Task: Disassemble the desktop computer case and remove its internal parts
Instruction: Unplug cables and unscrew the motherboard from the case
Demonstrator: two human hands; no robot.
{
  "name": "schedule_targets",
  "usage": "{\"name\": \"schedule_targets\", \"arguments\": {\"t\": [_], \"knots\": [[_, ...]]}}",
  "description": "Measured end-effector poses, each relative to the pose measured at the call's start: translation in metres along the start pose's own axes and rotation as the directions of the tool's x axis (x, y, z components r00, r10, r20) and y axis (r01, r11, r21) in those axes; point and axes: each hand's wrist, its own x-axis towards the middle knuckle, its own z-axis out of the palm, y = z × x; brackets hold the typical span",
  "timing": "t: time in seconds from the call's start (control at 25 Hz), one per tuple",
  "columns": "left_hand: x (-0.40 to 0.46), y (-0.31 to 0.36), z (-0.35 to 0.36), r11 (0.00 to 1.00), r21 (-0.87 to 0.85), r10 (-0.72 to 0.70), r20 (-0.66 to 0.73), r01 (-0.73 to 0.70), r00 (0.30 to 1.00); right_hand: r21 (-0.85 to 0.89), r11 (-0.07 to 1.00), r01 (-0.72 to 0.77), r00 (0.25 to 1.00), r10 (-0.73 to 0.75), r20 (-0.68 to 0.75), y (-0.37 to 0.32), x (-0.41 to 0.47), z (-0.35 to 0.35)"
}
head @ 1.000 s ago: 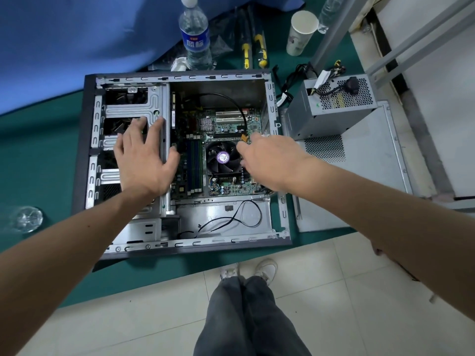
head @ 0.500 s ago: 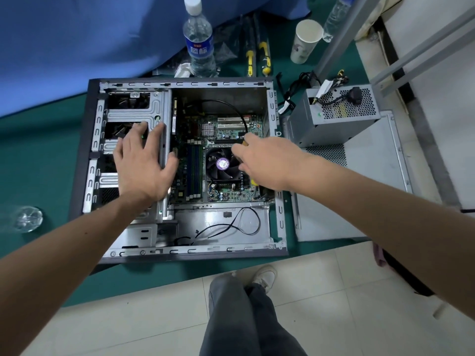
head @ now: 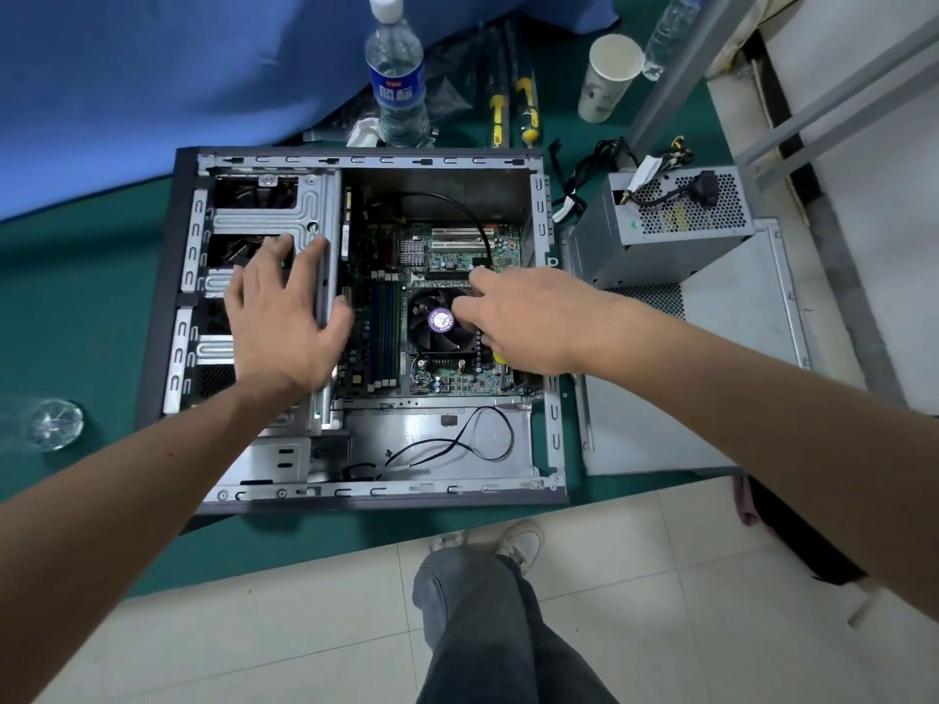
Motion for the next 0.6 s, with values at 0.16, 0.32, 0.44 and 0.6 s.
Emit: {"name": "schedule_targets", "arguments": {"t": [0.16, 0.32, 0.44, 0.6], "knots": [[-0.0010, 0.0012, -0.0011, 1.000, -0.001, -0.001, -0.002, 0.001, 1.000, 0.088, 0.995, 0.037, 0.998, -0.041, 0.045, -0.0017, -0.0028, -0.0032], [-0.0011, 0.0015, -0.0022, 1.000, -0.003, 0.000, 0.002, 0.000, 1.000, -0.035, 0.993, -0.113, 0.993, 0.113, 0.023, -0.0060, -0.0017, 0.0029], [-0.0019, 0.0022, -0.0025, 1.000, 0.000, -0.002, 0.000, 0.002, 1.000, 0.032, 0.999, -0.044, 0.999, 0.044, -0.014, -0.0040, -0.0010, 0.0021], [-0.0013, 0.0021, -0.0024, 1.000, -0.004, -0.001, 0.002, 0.001, 1.000, 0.173, 0.984, 0.041, 0.999, -0.046, 0.027, -0.0024, -0.0049, -0.0009]]}}
